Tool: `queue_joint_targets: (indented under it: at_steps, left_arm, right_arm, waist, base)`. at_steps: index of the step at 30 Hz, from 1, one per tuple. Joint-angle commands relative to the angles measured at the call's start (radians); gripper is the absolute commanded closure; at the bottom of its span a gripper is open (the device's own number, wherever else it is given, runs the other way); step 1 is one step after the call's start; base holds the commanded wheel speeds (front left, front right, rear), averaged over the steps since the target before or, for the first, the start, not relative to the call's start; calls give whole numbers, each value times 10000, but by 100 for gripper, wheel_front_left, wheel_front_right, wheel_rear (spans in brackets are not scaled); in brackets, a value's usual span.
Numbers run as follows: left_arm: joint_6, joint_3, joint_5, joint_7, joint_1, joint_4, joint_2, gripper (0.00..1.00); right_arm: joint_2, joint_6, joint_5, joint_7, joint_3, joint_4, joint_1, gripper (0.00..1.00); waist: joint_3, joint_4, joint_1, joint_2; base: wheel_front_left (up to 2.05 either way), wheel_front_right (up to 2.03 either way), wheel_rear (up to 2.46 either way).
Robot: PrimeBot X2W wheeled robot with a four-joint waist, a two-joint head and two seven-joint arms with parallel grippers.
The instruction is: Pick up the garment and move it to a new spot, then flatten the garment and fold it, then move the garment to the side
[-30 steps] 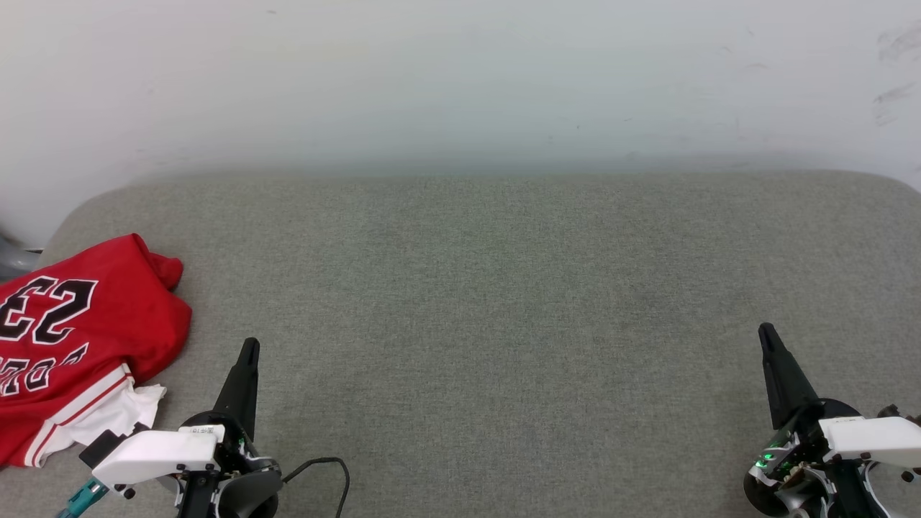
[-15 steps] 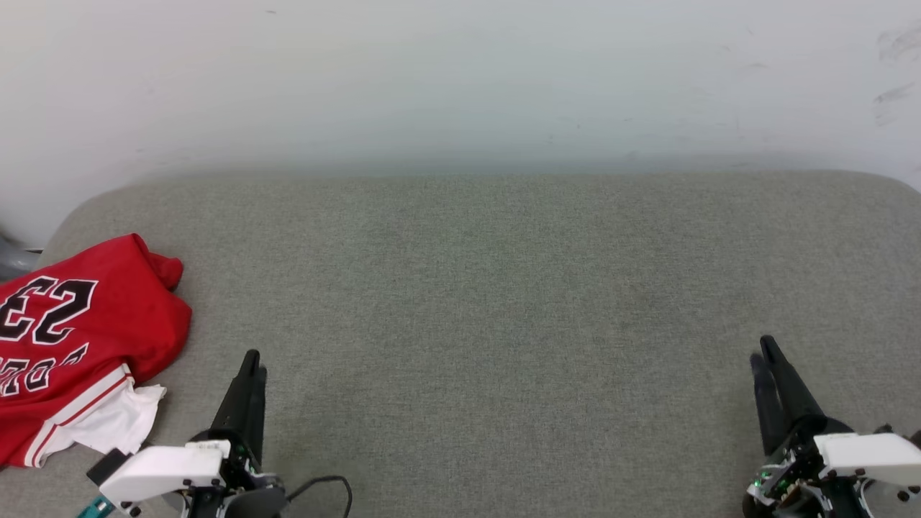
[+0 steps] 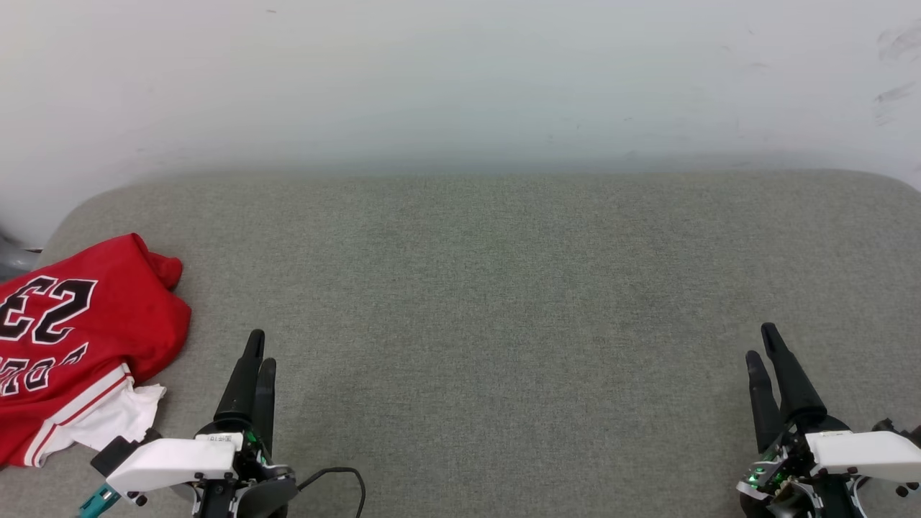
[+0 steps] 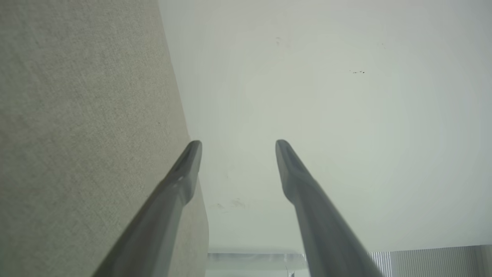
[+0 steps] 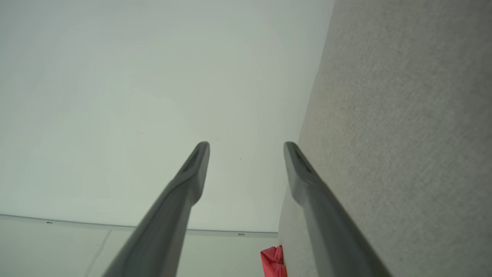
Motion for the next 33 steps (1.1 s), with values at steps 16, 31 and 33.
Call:
queue_joint_targets:
  at_steps: [16, 31, 33]
  left_arm:
    - [-2, -335, 1696, -718, -206, -898, 20, 0]
    - [-3, -740, 5516, -1256, -146, -1044, 22, 0]
    - [-3, -724, 5974, -1323, -138, -1071, 22, 0]
  right_arm:
    - [-217, 2, -1537, -736, 289, -851, 49, 0]
    - [-111, 1, -5611, -1272, 20, -1131, 215, 0]
    - [-89, 1, -6125, -1339, 15, -1165, 239, 0]
  waist:
    - [-29, 38, 0, 0]
    - [-49, 59, 0, 0]
    - [-49, 61, 0, 0]
  base:
    - [0, 0, 0]
    - [0, 0, 0]
    - [0, 0, 0]
